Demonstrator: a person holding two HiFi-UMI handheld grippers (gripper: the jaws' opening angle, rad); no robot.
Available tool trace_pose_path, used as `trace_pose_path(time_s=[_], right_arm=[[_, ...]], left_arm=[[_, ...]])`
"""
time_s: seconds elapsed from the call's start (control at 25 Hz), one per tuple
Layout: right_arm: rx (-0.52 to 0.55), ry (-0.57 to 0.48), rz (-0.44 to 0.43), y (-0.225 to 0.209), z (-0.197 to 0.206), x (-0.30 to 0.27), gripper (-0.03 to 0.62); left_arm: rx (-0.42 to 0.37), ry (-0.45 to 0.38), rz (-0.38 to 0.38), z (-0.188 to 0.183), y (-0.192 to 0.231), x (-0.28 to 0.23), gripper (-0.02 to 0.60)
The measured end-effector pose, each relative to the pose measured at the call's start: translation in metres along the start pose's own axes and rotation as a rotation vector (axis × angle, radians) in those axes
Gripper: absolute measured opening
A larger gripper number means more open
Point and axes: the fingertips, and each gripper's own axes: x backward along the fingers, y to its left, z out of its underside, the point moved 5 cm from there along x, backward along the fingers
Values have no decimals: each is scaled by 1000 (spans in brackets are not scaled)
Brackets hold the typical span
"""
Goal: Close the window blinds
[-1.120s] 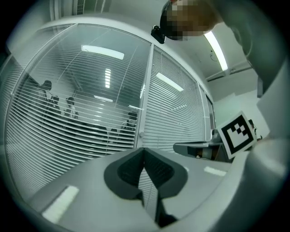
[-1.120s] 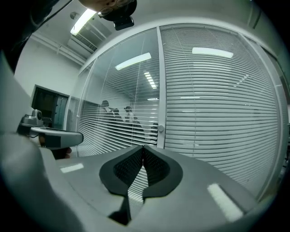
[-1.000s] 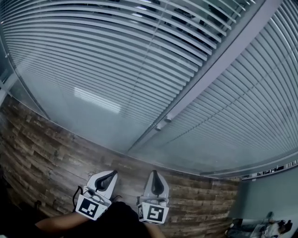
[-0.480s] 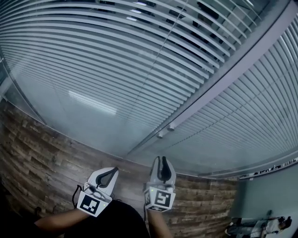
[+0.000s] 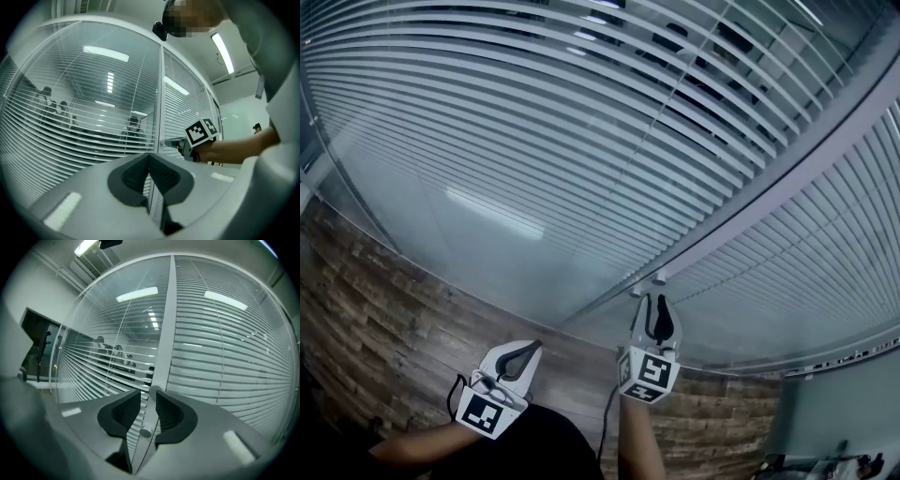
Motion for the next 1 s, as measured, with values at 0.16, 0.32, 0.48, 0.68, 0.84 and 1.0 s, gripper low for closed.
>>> trace_pose_path(time_s=[0.16, 0.32, 0.48, 0.68, 0.84, 1.0], right_arm=[[1, 18, 12, -10, 1, -23, 104], [-4, 27, 11, -13, 0, -27, 114], [-3, 31, 3, -14, 0, -39, 140], [3, 19, 12, -6, -8, -30, 138], [6, 9, 24, -3, -13, -17, 135], [12, 7, 30, -6, -13, -21, 130]], left_arm=[[3, 13, -6, 2, 8, -9, -2], [14, 28, -20, 4, 10, -11, -2], [21, 28, -20, 6, 10, -20, -2], [28, 21, -38, 3, 10, -2, -2], [28, 8, -56, -1, 7, 16, -2], [35, 13, -72, 0, 6, 17, -2]])
